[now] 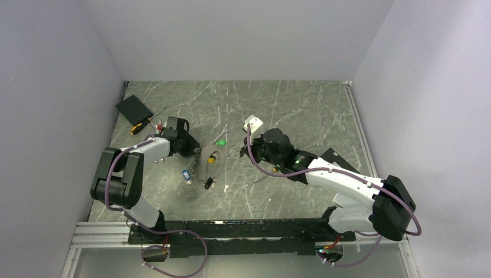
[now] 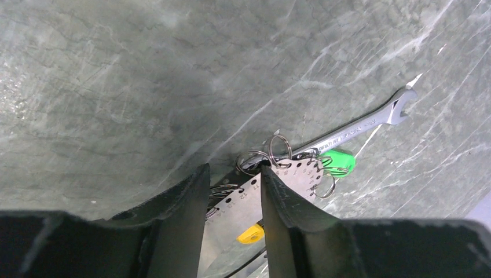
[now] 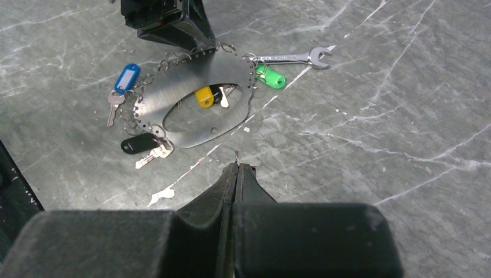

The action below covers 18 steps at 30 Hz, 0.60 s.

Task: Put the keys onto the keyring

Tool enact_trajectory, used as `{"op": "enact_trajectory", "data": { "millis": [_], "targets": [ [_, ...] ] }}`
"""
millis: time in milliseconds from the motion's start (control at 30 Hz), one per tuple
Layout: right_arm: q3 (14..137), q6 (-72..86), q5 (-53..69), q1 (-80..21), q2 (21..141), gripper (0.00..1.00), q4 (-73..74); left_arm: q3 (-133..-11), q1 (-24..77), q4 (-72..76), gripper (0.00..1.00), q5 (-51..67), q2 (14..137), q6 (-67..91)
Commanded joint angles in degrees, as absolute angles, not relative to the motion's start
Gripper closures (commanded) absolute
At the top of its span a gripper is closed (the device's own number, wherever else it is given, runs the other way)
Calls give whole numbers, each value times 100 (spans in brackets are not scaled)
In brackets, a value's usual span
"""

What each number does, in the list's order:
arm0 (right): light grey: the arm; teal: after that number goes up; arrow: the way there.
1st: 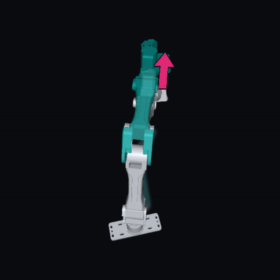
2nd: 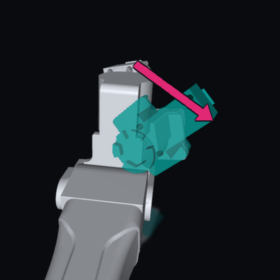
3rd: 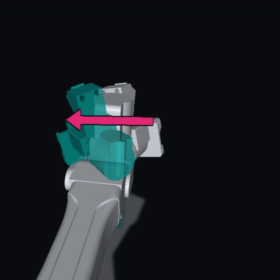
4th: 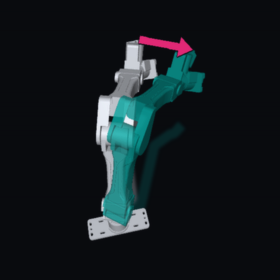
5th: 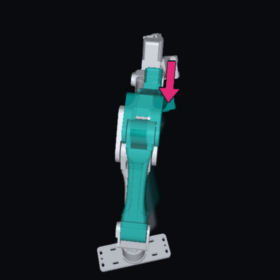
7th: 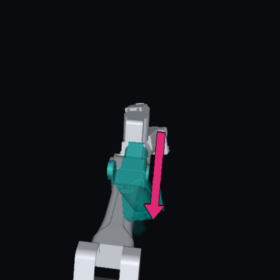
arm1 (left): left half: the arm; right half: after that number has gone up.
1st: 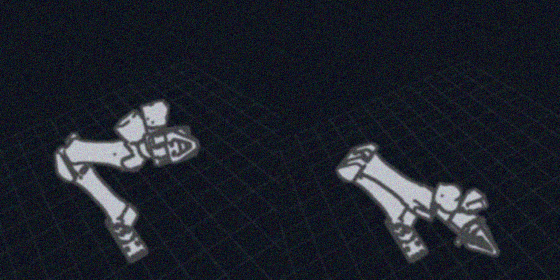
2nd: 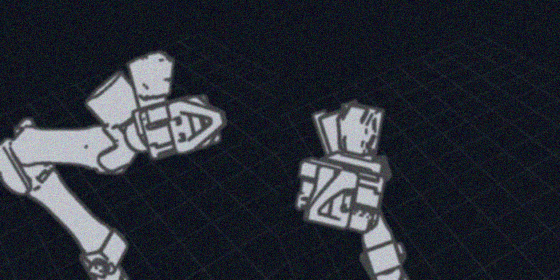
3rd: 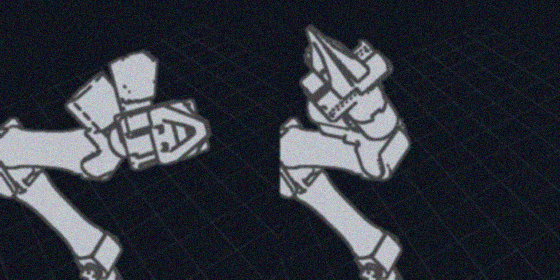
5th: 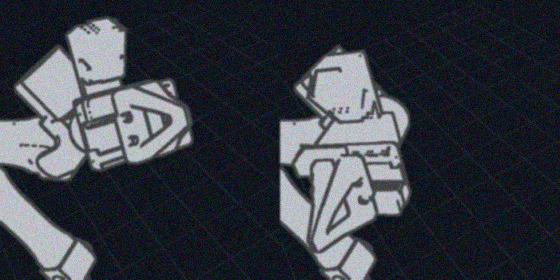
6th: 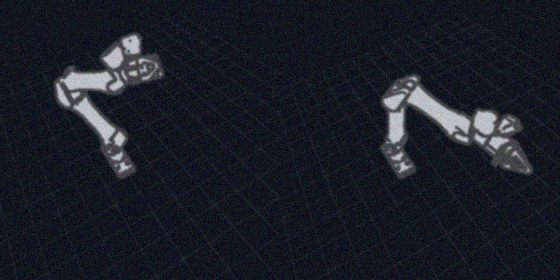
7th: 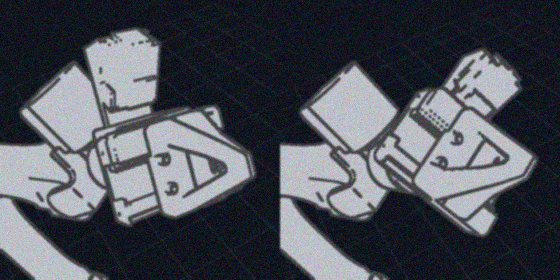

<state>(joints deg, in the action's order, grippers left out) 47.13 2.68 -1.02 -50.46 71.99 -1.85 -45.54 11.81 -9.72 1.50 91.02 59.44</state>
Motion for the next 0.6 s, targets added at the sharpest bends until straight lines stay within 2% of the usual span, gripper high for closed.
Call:
{"op": "enact_trajectory", "data": {
  "millis": [0, 300, 433, 567],
  "targets": [
    [4737, 322, -114, -5074, 7167, 100, -448, -4712, 1239, -1160, 60, 12, 9246, 5977],
    [4746, 318, -119, -5071, 7185, 100, -431, -4736, 1248, -1100, 82, 166, 9404, 5931],
    [4742, 323, -123, -5071, 7192, 100, -440, -4789, 1265, -1141, 100, 146, 9319, 5765],
    [4747, 318, -138, -5071, 7179, 100, -422, -4795, 1298, -1151, 100, 118, 9079, 5511]
  ]
}}
